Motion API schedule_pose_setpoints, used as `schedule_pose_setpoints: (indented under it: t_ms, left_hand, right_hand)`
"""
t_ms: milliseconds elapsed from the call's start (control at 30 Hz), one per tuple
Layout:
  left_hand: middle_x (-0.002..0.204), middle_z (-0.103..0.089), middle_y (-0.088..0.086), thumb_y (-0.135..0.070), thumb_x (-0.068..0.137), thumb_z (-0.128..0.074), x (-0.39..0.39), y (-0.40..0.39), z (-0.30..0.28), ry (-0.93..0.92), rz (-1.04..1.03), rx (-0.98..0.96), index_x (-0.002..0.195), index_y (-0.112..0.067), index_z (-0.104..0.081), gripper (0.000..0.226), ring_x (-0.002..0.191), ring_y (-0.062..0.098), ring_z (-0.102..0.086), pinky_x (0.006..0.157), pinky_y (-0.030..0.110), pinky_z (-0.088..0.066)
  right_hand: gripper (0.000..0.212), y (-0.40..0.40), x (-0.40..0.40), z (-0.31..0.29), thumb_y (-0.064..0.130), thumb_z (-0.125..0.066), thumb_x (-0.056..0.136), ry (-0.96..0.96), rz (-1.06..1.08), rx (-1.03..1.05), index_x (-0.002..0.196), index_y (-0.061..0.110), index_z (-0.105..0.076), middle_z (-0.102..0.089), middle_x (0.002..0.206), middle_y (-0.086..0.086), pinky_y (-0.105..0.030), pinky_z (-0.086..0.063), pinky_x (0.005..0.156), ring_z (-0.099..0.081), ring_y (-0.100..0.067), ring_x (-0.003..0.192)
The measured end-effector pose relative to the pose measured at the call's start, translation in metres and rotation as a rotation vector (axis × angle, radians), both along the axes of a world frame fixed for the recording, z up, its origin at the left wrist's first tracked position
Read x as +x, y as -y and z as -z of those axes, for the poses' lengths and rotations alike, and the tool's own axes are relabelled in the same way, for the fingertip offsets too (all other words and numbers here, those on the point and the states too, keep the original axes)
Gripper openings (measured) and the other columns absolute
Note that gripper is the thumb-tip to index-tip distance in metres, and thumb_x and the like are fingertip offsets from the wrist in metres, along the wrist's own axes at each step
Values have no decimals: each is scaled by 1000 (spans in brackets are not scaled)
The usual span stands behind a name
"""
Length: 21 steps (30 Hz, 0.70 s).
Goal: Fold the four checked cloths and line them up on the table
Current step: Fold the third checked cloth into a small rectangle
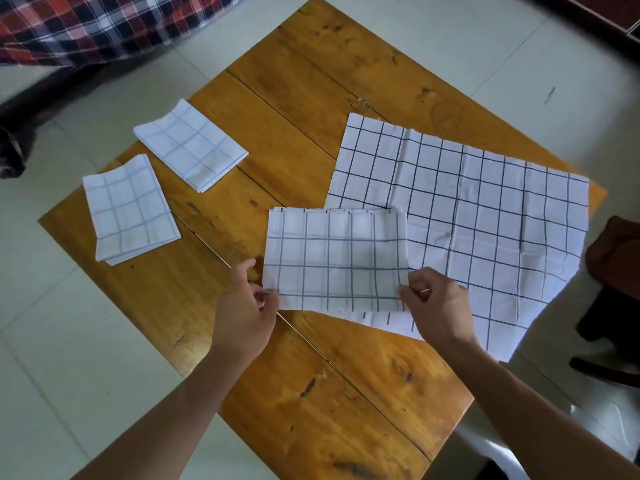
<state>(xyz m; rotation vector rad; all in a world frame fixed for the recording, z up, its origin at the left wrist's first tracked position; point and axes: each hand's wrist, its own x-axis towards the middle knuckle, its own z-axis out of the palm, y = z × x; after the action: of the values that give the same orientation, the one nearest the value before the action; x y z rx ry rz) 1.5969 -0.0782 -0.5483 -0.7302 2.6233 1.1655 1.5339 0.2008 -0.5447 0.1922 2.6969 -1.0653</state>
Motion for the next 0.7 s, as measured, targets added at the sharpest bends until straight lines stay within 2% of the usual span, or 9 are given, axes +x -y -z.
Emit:
schedule_pose_setpoints:
  t_ms: [233,300,467,567,633,700]
  left_hand:
    - [110,-70,3,-34,93,-64,-3,-1,1,-4,14,-51,144,-22,-31,62,88,18,-71,68,33,-63]
    - [105,-70,0,-34,93,-65,-3,-1,2,-3,32,-75,144,-23,-31,62,86,18,-71,67,33,-63]
    - [96,-66,-6,-33,91,-67,-2,-1,1,-5,66,-136,143,-21,-34,62,84,13,-69,65,26,-61]
    - [94,-65,-6,-31,92,-67,-1,-2,1,-30,90,-163,142,-22,-38,59,83,13,-68,64,20,-56]
    - [94,-66,-6,-31,91,-68,0,-1,2,-42,85,-157,140,-24,-39,57,83,11,-67,66,25,-59]
    - [92,-67,-7,-32,91,-68,0,1,3,-52,87,-168,137,-24,-41,54,80,10,-67,65,28,-60]
  right_hand:
    - [17,3,-4,0,14,-73,86,-32,-22,46,74,15,-61,-54,53,11,-11,-40,50,-53,-2,54]
    - [14,4,-4,0,15,-73,86,-31,-14,62,76,16,-62,-57,55,11,-11,-38,48,-52,-4,50]
    - [8,8,-7,-2,17,-72,87,0,3,97,83,15,-66,-59,63,15,-12,-36,50,-56,-1,58]
    - [9,10,-10,-3,18,-72,87,29,6,127,82,17,-64,-59,62,12,-23,-47,52,-58,-9,58]
    - [11,11,-10,-3,19,-70,87,37,-3,159,80,20,-63,-61,61,10,-32,-54,56,-60,-14,58]
    - [12,12,-10,-3,20,-69,88,39,-13,186,78,21,-61,-62,61,7,-36,-56,56,-61,-16,57]
